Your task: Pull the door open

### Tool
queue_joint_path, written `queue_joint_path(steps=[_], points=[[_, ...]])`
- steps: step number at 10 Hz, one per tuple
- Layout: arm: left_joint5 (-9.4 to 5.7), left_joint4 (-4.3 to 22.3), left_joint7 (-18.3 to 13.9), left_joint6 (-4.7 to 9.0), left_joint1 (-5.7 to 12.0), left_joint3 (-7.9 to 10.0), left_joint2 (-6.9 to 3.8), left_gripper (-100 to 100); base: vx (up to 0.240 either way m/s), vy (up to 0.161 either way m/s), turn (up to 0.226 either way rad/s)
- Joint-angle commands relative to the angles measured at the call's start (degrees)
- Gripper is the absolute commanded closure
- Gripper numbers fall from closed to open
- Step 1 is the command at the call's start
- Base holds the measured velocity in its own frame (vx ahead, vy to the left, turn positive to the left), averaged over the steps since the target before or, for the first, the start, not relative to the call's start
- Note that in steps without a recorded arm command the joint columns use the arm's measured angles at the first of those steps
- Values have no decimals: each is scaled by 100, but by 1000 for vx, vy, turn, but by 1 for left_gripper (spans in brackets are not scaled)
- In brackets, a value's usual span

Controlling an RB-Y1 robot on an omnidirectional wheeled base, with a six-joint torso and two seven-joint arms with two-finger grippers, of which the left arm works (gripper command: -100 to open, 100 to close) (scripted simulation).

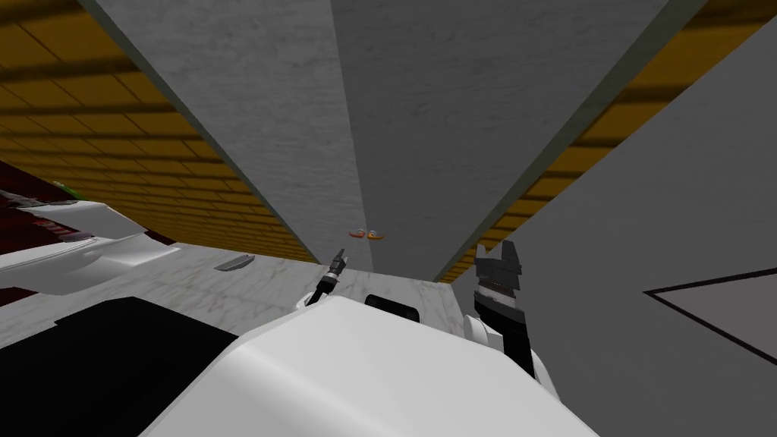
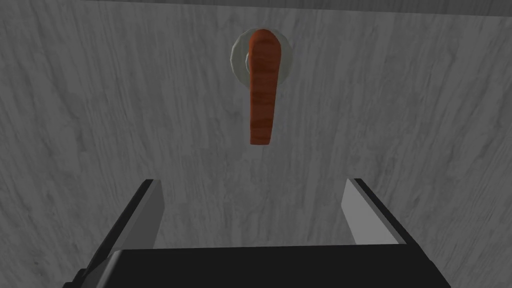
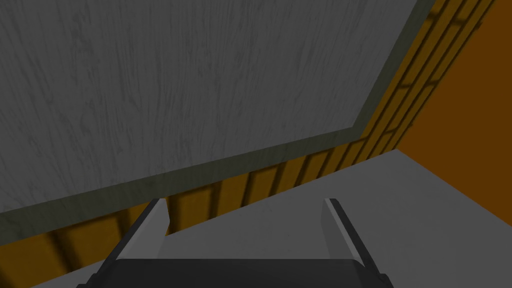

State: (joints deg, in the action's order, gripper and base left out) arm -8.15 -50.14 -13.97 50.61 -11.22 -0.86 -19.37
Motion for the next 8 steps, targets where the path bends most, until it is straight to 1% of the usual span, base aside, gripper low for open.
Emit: queue_joint_path(steps=[1, 2, 3, 4, 6, 7, 8], points=[[-23, 165, -35, 37, 49, 0, -34, -100, 164, 5, -33], [-38, 268, -57, 65, 70, -1, -56, -100, 183, 25, -39], [-27, 215, -34, 58, 59, -2, -31, -100, 90, 10, -8], [-109, 341, 6, 19, 25, 163, -89, -100, 6, 32, -40], [-223, 508, 72, -40, 5, 393, -153, -100, -13, 68, -77], [-223, 508, 72, -40, 5, 393, -153, -100, -15, 51, -22], [-243, 538, 85, -51, 4, 435, -162, -100, -9, 25, -8]])
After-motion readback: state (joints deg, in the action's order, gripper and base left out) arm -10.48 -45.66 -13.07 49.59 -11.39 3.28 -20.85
